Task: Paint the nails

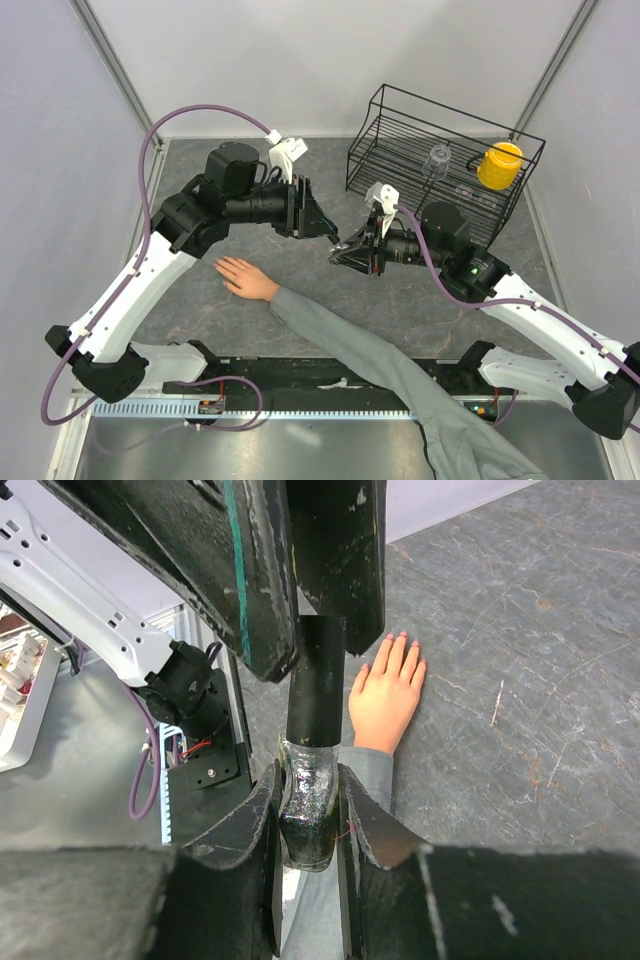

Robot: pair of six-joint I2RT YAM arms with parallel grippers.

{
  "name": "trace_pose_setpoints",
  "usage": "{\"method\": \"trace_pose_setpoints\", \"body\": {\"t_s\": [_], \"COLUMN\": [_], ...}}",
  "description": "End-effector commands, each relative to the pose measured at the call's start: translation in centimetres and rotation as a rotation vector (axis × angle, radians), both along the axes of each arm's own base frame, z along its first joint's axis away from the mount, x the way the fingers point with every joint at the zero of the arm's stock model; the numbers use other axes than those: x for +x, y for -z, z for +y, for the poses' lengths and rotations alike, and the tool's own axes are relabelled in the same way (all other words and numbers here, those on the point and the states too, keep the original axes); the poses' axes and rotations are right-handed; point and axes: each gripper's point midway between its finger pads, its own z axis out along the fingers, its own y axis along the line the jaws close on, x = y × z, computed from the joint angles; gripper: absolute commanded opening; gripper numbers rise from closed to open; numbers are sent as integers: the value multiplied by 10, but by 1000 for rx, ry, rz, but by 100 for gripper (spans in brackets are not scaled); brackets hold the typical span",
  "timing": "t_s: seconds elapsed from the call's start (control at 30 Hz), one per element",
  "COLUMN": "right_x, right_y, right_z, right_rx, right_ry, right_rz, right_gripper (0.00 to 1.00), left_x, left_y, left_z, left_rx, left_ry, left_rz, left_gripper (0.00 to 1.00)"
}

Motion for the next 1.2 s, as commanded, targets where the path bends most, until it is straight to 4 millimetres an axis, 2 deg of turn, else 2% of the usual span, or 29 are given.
{"method": "trace_pose_setpoints", "body": {"t_s": [0.0,0.3,0.57,0.6,0.73,0.9,1.17], "right_x": [1,1,7,8,9,8,8], "right_y": [-21,-19,-24,-23,-18,-14,-12], "right_z": [3,4,6,7,10,13,13], "right_rx": [53,50,64,62,52,46,42], "right_ry": [-18,-18,-1,1,-9,-29,-29], "right_rz": [-49,-45,-53,-47,-24,-15,-19], "right_gripper": [0,0,0,0,0,0,0], "left_x": [-3,-2,1,1,5,9,8], "left_y": [-10,-7,1,0,-10,-15,-18], "left_z": [-4,-3,0,0,7,13,12], "left_rx": [-20,-7,44,48,83,110,103], "left_ry": [50,41,34,34,1,-23,-17], "left_rz": [-31,-29,-12,-17,-85,-122,-124], "left_gripper": [47,37,19,12,2,2,2]}}
